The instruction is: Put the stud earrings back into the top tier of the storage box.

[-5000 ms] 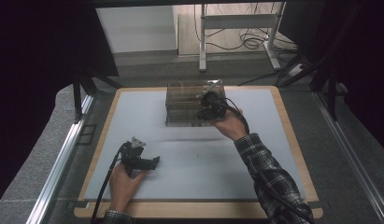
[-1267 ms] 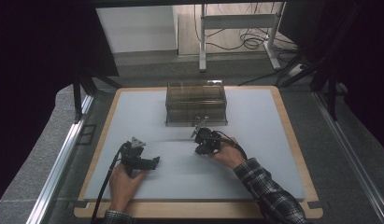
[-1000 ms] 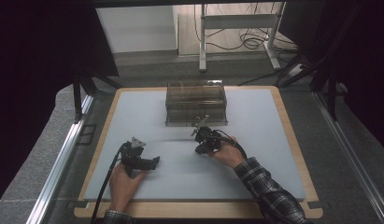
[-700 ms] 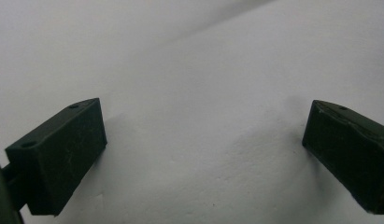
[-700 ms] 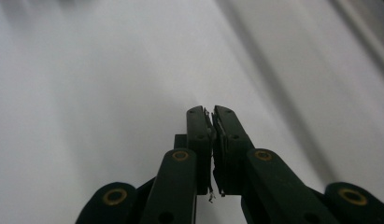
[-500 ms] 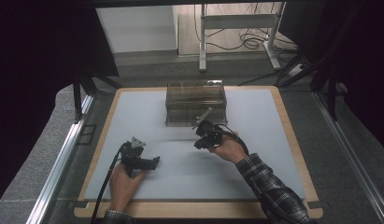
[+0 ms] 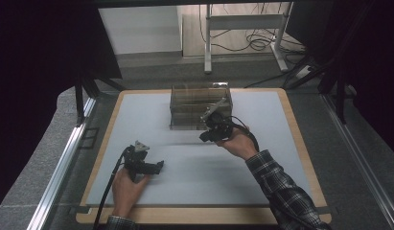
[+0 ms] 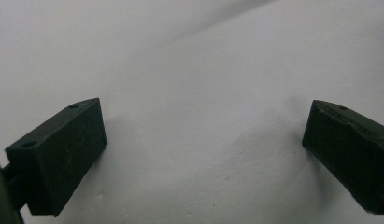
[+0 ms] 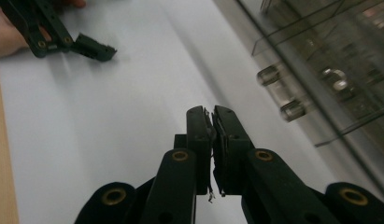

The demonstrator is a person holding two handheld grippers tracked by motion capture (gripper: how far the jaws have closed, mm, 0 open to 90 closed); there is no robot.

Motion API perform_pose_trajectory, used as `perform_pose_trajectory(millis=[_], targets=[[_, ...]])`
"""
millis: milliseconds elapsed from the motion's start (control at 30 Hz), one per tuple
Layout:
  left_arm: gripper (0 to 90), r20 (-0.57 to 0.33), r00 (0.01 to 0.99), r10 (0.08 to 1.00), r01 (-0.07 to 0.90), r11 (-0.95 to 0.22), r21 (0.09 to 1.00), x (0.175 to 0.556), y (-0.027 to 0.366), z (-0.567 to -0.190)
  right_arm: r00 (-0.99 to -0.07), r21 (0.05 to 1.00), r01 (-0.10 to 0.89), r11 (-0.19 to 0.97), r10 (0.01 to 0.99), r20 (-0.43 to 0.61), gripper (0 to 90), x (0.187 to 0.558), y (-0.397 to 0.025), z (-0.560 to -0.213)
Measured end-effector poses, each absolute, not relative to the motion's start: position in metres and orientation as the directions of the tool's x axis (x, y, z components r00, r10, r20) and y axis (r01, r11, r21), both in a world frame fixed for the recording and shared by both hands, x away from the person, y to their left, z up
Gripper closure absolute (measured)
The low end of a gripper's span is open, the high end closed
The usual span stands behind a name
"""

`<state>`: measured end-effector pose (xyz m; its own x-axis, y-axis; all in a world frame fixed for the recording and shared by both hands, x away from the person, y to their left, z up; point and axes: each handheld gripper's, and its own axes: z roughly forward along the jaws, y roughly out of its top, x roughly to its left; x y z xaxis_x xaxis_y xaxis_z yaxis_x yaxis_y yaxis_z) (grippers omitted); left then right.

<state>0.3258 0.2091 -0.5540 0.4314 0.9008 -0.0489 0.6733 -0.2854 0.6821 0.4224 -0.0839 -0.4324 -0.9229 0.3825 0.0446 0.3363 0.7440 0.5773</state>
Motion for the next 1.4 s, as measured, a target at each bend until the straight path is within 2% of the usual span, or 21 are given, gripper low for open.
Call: perform_pose_trajectory(millis=[733,1400], targets=[[0.0,-0.053,0.427,0.903,0.673,-0.277,0.686,0.326,0.209,-0.554,-0.902,0.668,0.329,0.667,0.431,0.014,83.9,0.442,-0.082,-0.394],[0.0,-0.054,0.428,0.902,0.674,-0.279,0.683,0.326,0.209,-0.554,-0.857,0.699,0.362,0.617,0.515,-0.011,83.6,0.470,-0.075,-0.409]])
